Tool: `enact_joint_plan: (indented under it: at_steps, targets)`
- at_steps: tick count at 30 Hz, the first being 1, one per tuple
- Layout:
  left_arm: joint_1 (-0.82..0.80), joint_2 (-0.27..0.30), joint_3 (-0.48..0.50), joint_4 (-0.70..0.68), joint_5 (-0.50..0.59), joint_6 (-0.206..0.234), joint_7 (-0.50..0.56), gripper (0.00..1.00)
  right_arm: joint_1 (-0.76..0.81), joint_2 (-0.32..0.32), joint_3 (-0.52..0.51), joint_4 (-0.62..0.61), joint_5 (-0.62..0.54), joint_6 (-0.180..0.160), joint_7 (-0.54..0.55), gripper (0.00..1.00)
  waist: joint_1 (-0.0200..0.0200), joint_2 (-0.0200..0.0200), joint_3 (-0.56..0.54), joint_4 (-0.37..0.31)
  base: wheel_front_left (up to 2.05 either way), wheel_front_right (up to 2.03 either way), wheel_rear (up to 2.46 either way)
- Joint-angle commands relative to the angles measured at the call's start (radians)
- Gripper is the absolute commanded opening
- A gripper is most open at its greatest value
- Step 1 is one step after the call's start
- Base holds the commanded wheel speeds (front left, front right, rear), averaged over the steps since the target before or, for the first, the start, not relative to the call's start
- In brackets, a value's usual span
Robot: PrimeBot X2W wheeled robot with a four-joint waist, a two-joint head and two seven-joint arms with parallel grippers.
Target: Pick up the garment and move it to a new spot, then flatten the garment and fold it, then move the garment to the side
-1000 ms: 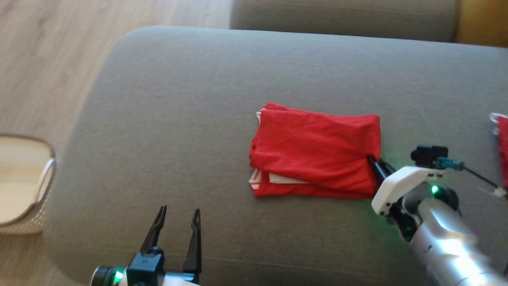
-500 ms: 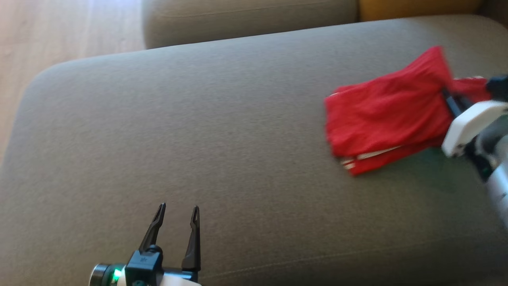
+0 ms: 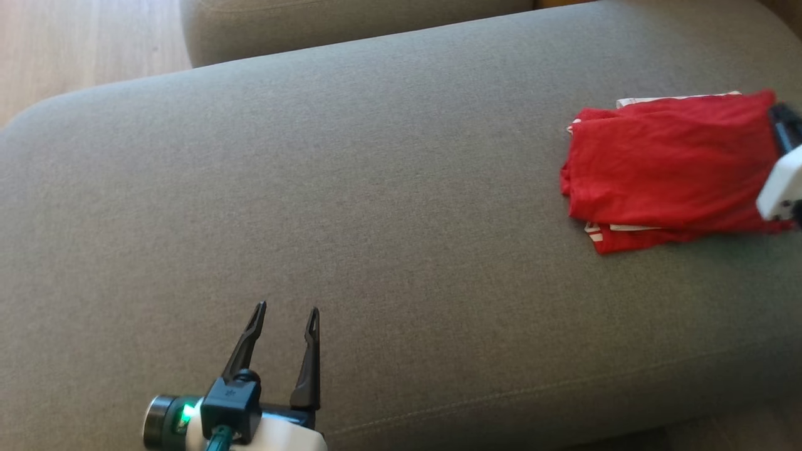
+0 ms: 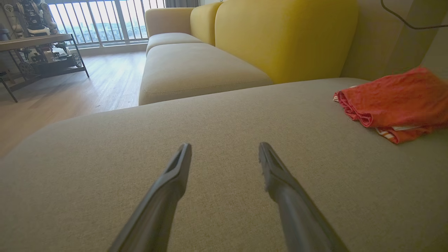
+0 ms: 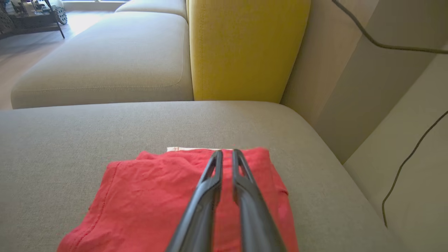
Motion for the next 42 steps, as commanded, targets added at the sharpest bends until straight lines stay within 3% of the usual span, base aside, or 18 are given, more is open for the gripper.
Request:
enact_joint_plan:
  at_steps: [1,3,6,14,18,21,25,30,35,42]
  targets:
    - [-0.033,-0.010,0.027,-0.028,0.015,-0.003,-0.012,1.00,-0.054,-0.034,-0.014,-0.002,-0.032,0.000,-0.028,1.00,-0.0001,0.0000,-0.003,0.008,0.00,0.00,0.00]
    - [-0.031,-0.010,0.031,-0.026,0.012,0.001,-0.012,1.00,-0.058,-0.039,-0.033,0.009,-0.080,0.000,-0.042,1.00,-0.0001,0.0000,-0.010,0.017,0.00,0.00,0.00]
    - [-0.022,-0.010,0.046,-0.034,-0.016,0.019,-0.012,1.00,-0.034,0.005,-0.080,-0.035,-0.126,0.000,-0.048,1.00,-0.0001,0.0000,-0.028,0.029,0.00,0.00,0.00]
    - [0.002,-0.010,0.091,-0.089,-0.122,0.076,-0.012,1.00,0.287,0.213,-0.238,-0.445,-0.238,0.000,-0.049,1.00,-0.0001,0.0000,-0.091,0.080,0.00,0.00,0.00]
    - [0.011,-0.010,0.110,-0.109,-0.136,0.086,-0.012,1.00,0.481,0.331,-0.300,-0.676,-0.320,0.000,-0.049,1.00,-0.0001,0.0000,-0.115,0.116,0.00,0.00,0.00]
    - [0.016,-0.010,0.122,-0.123,-0.138,0.083,-0.012,1.00,0.609,0.384,-0.315,-0.834,-0.358,0.000,-0.049,1.00,-0.0001,0.0000,-0.132,0.139,0.00,0.00,0.00]
    - [0.025,-0.009,0.132,-0.139,-0.110,0.075,-0.012,1.00,0.756,0.405,-0.320,-1.001,-0.392,0.000,-0.049,1.00,-0.0001,0.0000,-0.153,0.168,0.00,0.00,0.00]
    - [0.050,-0.008,0.139,-0.154,-0.080,0.062,-0.012,1.00,0.874,0.407,-0.319,-1.107,-0.383,0.000,-0.049,1.00,-0.0001,0.0000,-0.176,0.187,0.00,0.00,0.00]
    - [0.087,-0.008,0.144,-0.156,-0.070,0.015,-0.012,1.00,0.977,0.407,-0.327,-1.149,-0.356,0.000,-0.049,1.00,-0.0001,0.0000,-0.210,0.192,0.00,0.00,0.00]
    - [0.129,-0.009,0.168,-0.126,-0.049,-0.005,-0.012,1.00,1.032,0.407,-0.328,-1.174,-0.356,0.000,-0.049,1.00,-0.0001,0.0000,-0.233,0.174,0.00,0.00,0.00]
